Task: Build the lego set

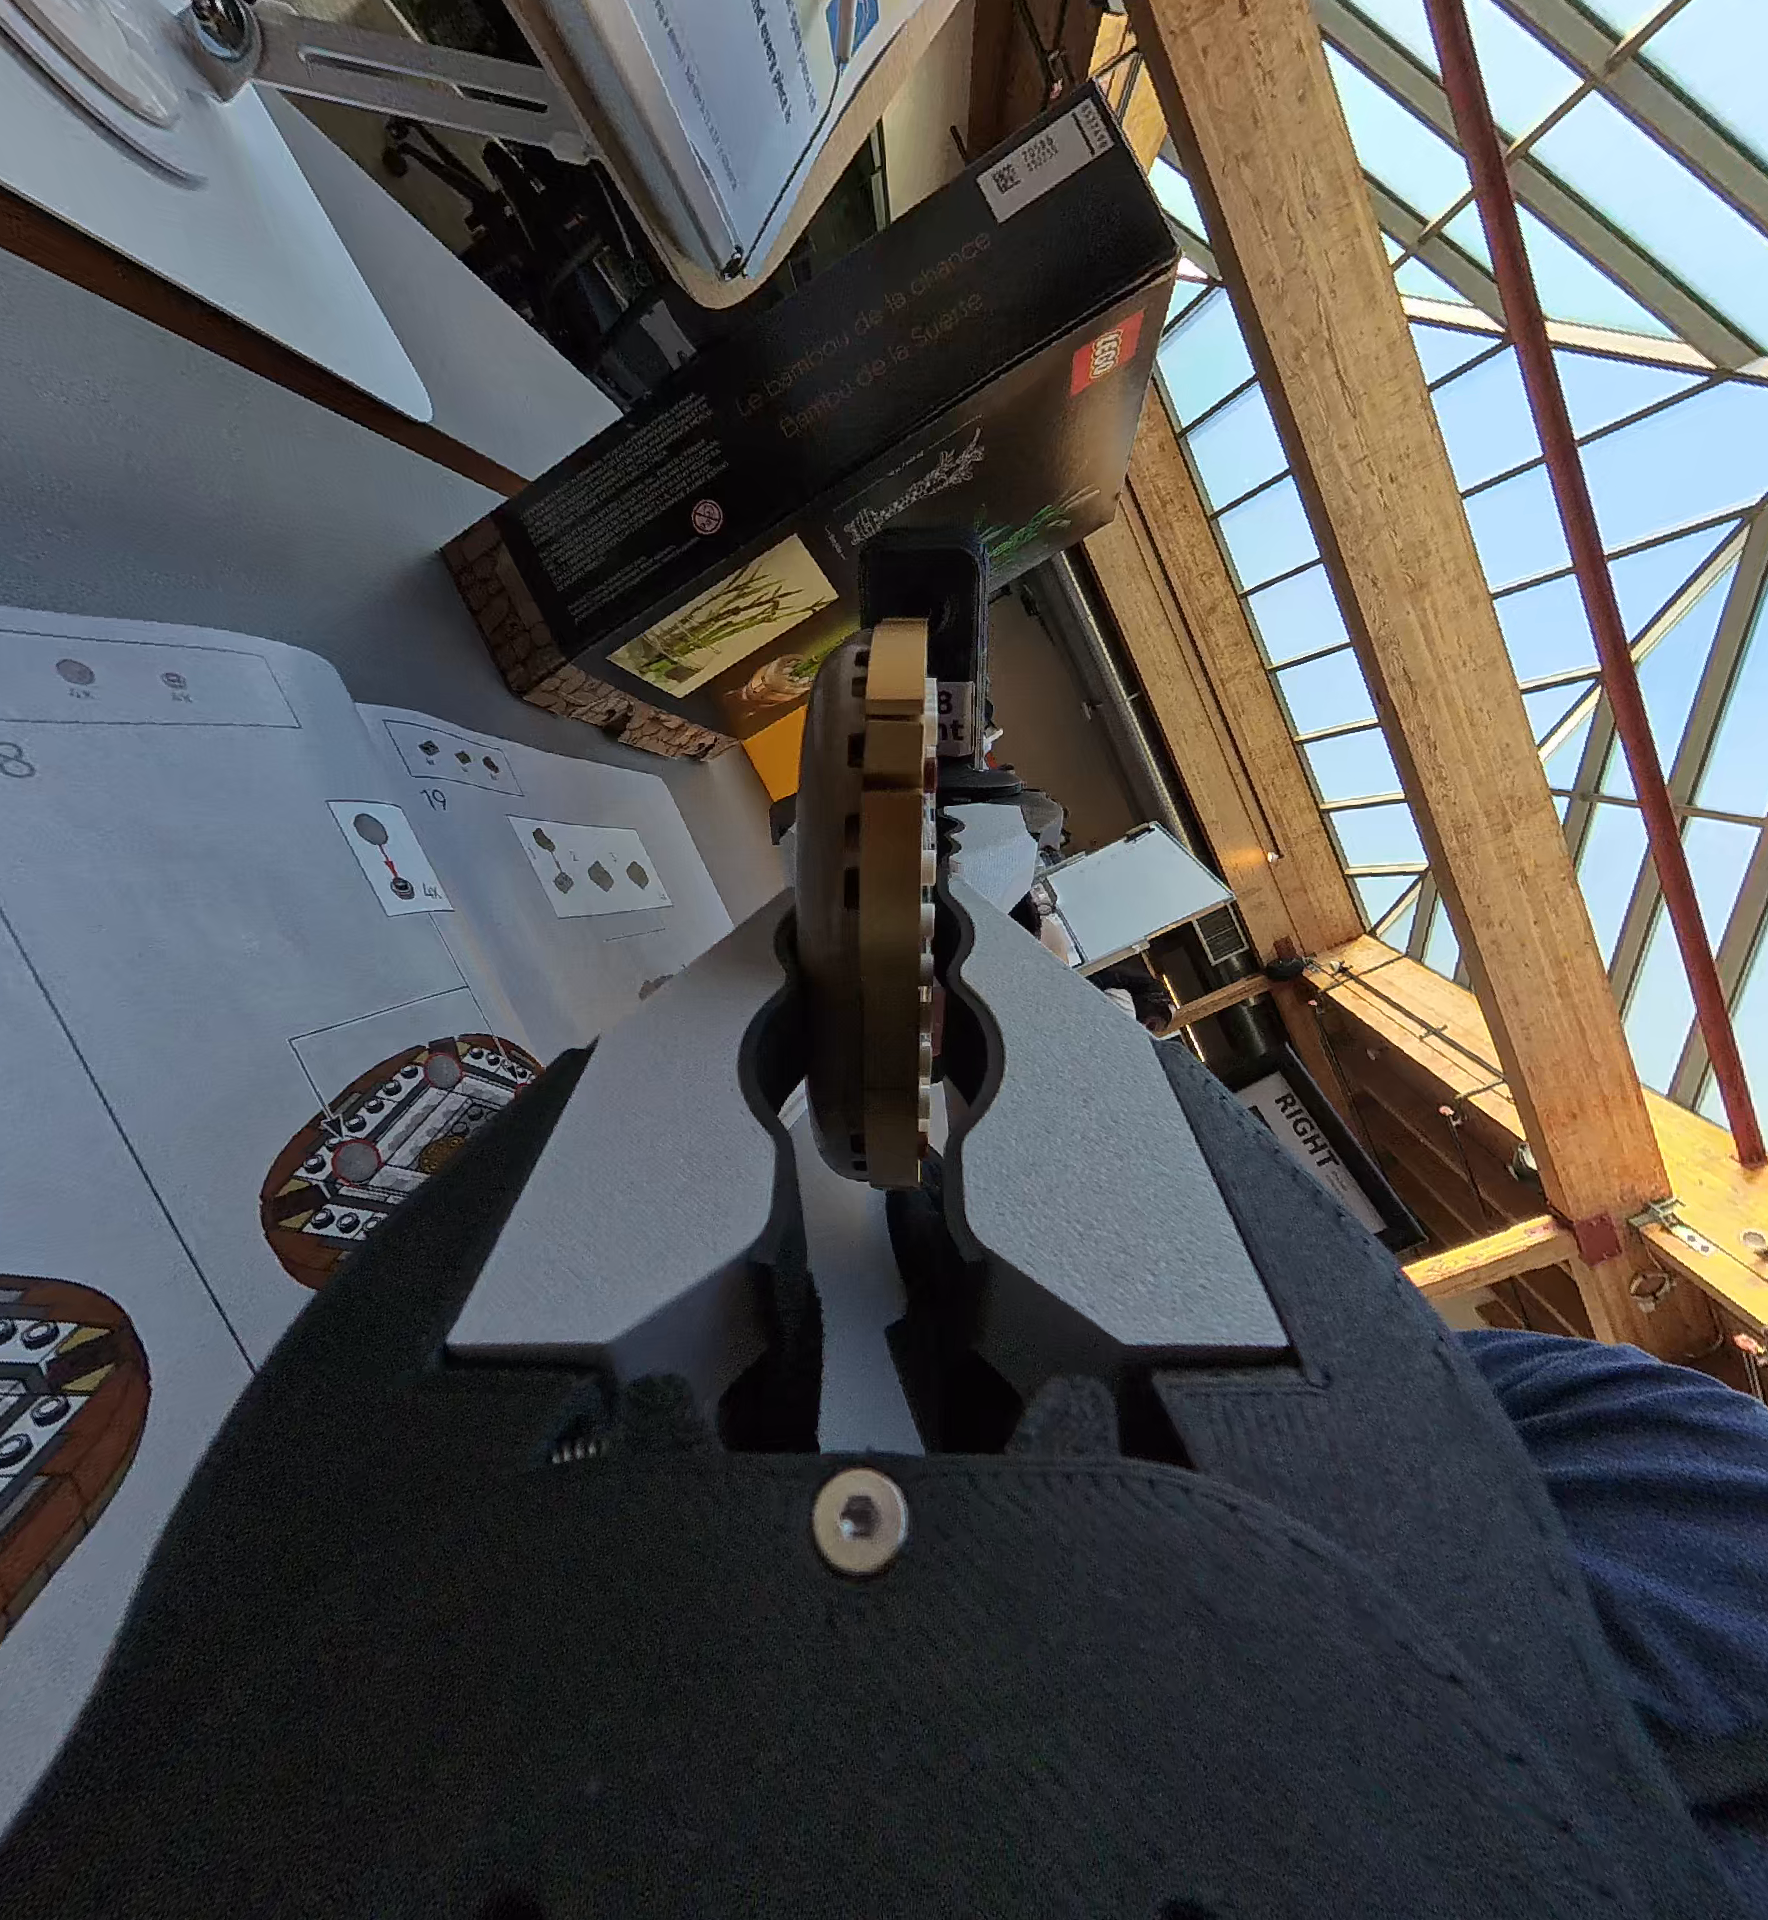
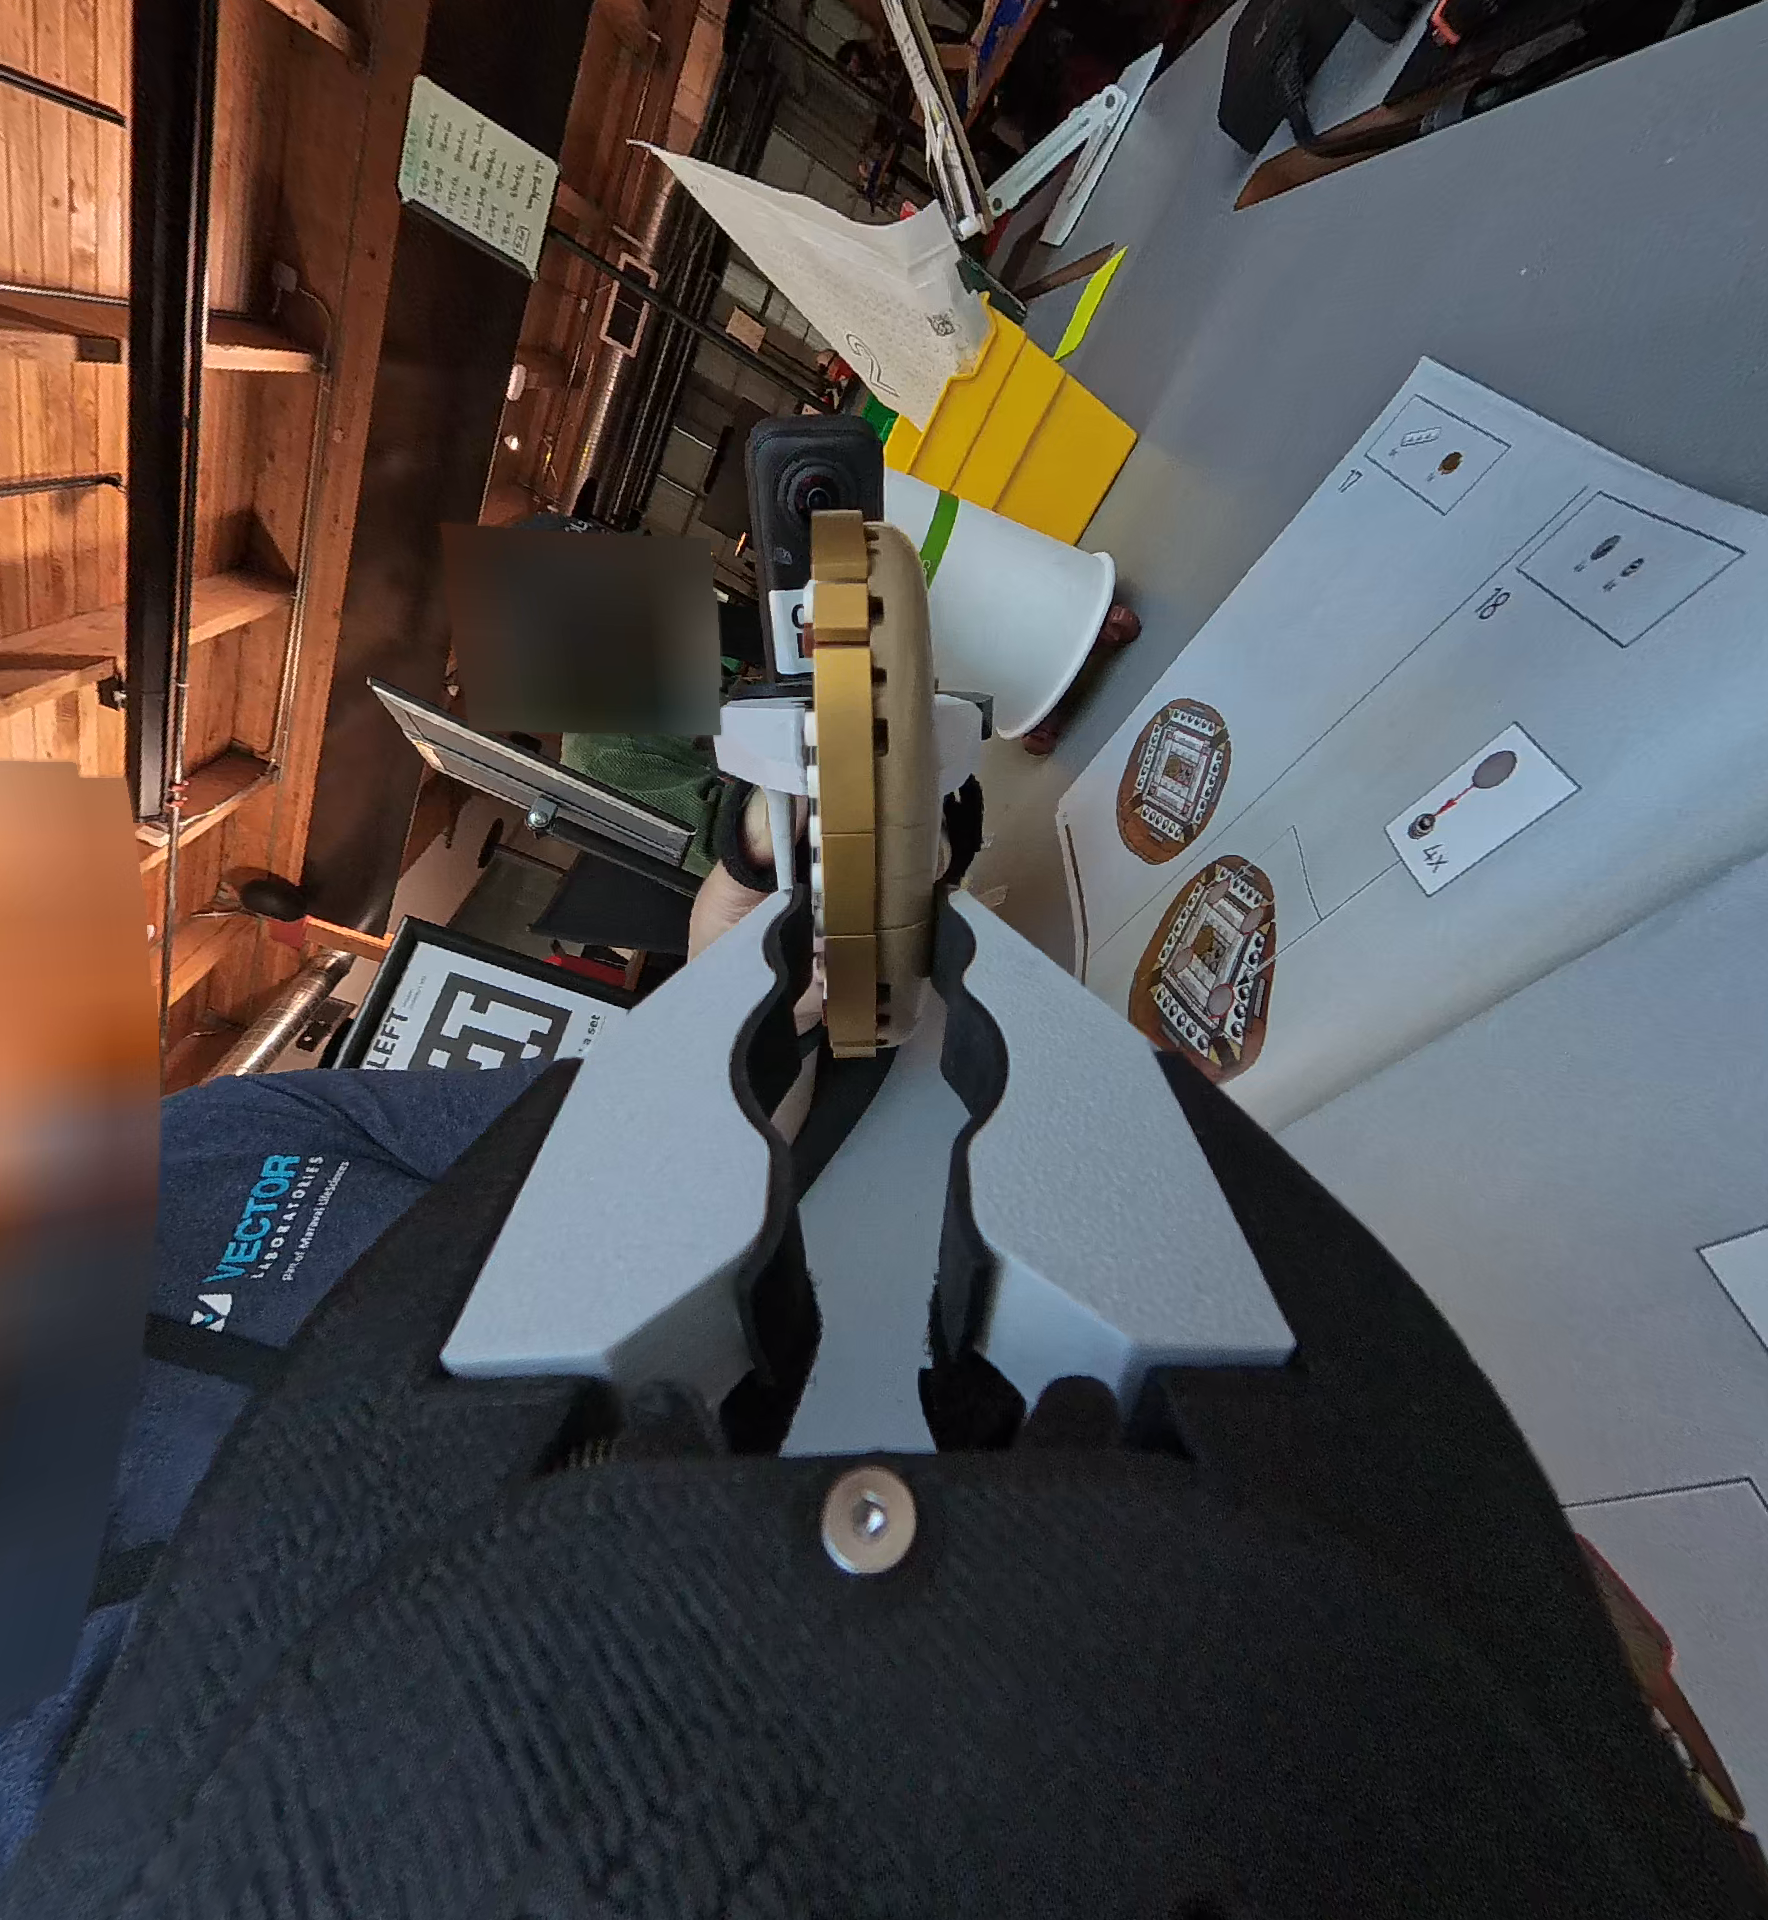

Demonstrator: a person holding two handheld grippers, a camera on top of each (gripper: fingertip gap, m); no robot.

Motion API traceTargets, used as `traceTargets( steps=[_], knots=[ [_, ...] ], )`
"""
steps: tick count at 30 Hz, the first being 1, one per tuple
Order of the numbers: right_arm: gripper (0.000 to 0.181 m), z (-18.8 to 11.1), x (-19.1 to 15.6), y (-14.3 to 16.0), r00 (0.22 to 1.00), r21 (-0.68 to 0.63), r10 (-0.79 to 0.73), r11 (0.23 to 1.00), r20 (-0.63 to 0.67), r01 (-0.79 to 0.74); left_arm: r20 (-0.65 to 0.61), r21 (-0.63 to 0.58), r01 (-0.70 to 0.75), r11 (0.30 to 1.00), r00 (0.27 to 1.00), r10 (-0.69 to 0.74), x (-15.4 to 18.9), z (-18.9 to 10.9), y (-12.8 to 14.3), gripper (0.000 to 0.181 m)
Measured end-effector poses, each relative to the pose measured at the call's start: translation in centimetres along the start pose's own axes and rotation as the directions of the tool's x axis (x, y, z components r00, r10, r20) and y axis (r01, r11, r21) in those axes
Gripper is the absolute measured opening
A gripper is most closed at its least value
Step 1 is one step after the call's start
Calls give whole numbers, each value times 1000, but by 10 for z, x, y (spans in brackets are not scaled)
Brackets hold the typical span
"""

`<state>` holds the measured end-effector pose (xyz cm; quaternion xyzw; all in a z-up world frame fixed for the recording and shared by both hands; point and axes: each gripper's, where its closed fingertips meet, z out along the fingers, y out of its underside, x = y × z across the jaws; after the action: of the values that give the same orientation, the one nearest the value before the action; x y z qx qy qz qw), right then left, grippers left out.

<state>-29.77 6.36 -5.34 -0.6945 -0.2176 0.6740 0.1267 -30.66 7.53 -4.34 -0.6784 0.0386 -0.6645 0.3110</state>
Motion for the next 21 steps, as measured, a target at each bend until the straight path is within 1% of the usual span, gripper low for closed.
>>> traceTargets(
  steps=[9,11,13,15,16,18,19,20,21],
  knots=[
    [19,-4,2,3,999,-31,-31,999,-7,31,-2,-7,6,1000,1000,-6,-1,3,4,18],
    [20,-4,2,4,999,-34,-33,999,9,33,-1,-13,0,1000,1000,0,-1,3,4,19],
    [20,-5,-4,-2,998,4,-17,1000,62,17,-5,-3,3,1000,1000,-3,2,3,3,19],
    [39,-10,-14,-15,988,81,24,996,150,-36,-7,20,30,999,1000,-30,1,0,0,18],
    [42,-12,-13,-18,990,104,23,994,142,-38,-3,34,38,999,999,-38,-1,-1,-2,18],
    [48,-14,0,-21,999,120,-46,992,21,44,3,50,44,998,999,-44,-4,-4,-5,18],
    [55,-14,7,-21,996,120,-72,990,-48,77,4,55,40,998,999,-41,-5,-4,-7,18],
    [58,-13,8,-21,993,111,-93,989,-79,101,6,56,33,998,999,-34,-4,-4,-7,18],
    [55,-11,6,-19,992,100,-101,989,-78,109,11,51,23,998,1000,-24,-4,-4,-6,18]
  ],
)
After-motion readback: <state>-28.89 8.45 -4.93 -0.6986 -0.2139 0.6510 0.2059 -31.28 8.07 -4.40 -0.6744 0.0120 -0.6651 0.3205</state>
